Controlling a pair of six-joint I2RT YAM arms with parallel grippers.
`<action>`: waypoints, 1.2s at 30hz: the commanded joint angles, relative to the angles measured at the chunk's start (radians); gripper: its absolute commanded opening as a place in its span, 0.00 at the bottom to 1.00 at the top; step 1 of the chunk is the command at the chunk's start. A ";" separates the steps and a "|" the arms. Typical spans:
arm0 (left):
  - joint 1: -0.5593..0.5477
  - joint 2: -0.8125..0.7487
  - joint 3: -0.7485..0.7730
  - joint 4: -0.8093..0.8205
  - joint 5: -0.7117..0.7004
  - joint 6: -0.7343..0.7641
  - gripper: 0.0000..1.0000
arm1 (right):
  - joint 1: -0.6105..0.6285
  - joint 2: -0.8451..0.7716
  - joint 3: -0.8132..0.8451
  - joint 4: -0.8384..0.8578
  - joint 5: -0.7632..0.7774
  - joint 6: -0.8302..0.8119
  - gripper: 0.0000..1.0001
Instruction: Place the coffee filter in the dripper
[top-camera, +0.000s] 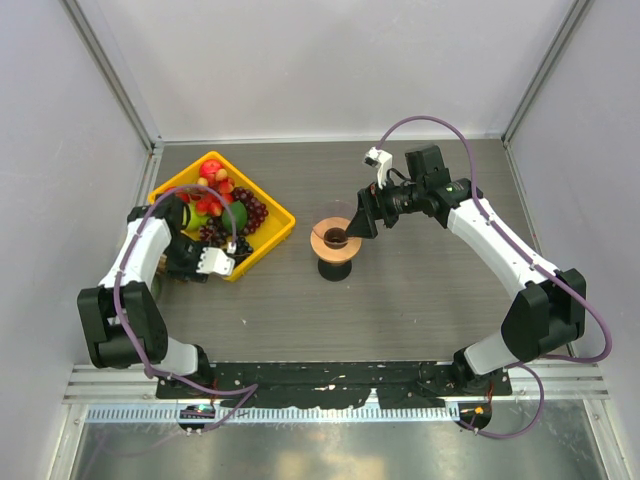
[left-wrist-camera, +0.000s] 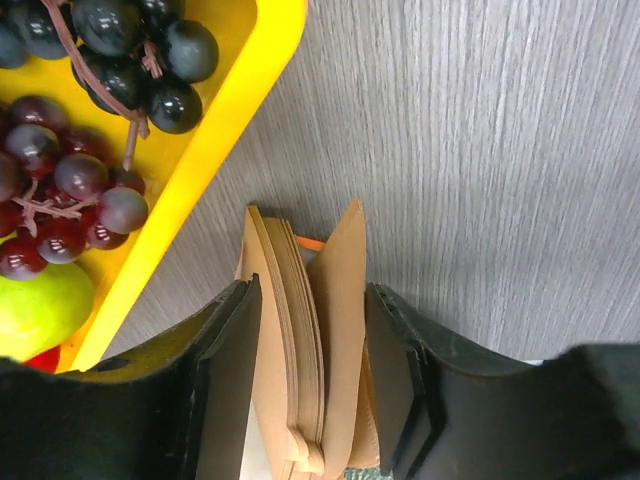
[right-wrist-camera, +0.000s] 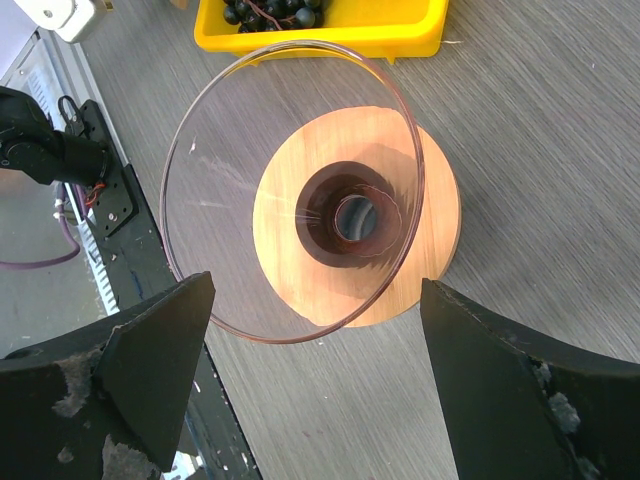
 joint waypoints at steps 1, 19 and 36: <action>0.011 0.003 0.012 -0.033 -0.032 0.009 0.55 | 0.003 -0.018 0.024 0.031 -0.018 0.002 0.91; 0.025 -0.006 -0.045 -0.067 -0.081 0.121 0.42 | 0.003 -0.031 0.013 0.023 -0.014 -0.004 0.91; -0.001 -0.100 0.107 -0.289 0.101 0.076 0.00 | 0.001 -0.096 0.047 0.008 0.026 -0.061 0.94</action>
